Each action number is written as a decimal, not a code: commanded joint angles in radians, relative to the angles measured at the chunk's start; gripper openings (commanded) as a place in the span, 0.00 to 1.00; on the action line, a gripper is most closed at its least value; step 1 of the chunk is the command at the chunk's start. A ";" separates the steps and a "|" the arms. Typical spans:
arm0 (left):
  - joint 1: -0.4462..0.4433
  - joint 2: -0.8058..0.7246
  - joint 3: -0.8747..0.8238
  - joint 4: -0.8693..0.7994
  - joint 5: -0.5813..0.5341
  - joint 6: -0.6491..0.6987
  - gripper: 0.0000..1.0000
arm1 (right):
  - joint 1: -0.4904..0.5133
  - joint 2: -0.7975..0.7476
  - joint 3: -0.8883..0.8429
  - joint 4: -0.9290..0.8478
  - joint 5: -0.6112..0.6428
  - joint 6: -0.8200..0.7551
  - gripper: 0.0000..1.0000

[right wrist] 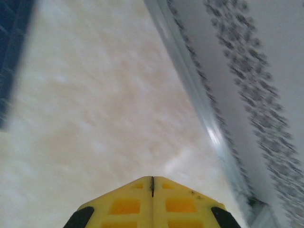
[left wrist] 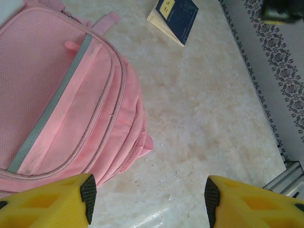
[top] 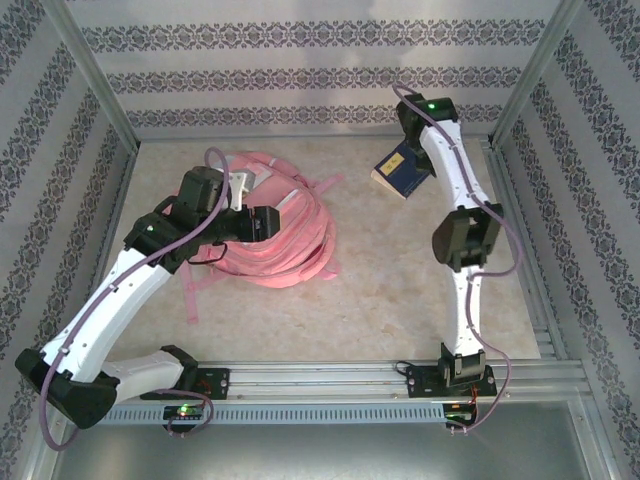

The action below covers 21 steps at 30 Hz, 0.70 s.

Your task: Pack books, pencil case, and school supplies into a backpack

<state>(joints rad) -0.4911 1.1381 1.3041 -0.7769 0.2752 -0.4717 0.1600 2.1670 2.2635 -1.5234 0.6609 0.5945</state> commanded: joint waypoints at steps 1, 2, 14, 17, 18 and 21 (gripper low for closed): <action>-0.007 -0.035 -0.046 0.003 -0.010 0.006 0.63 | -0.035 -0.243 -0.477 0.292 -0.066 -0.053 0.00; -0.008 -0.040 -0.055 0.008 -0.008 0.004 0.63 | -0.048 -0.309 -0.591 0.405 -0.154 -0.084 0.00; -0.006 -0.064 -0.164 0.158 0.047 -0.082 0.63 | -0.117 -0.242 -0.780 0.986 -0.758 -0.180 0.35; -0.007 -0.042 -0.160 0.163 0.042 -0.076 0.63 | -0.117 -0.146 -0.666 0.944 -0.775 -0.224 0.42; -0.006 -0.032 -0.155 0.161 0.040 -0.072 0.63 | -0.117 -0.110 -0.619 0.916 -0.764 -0.240 0.44; -0.006 0.001 -0.144 0.168 0.046 -0.071 0.63 | -0.120 -0.020 -0.493 0.846 -0.700 -0.269 0.46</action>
<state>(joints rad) -0.4908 1.1145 1.1492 -0.6498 0.3111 -0.5323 0.0540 2.0998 1.6768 -0.6407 -0.0521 0.3794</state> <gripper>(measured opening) 0.631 0.454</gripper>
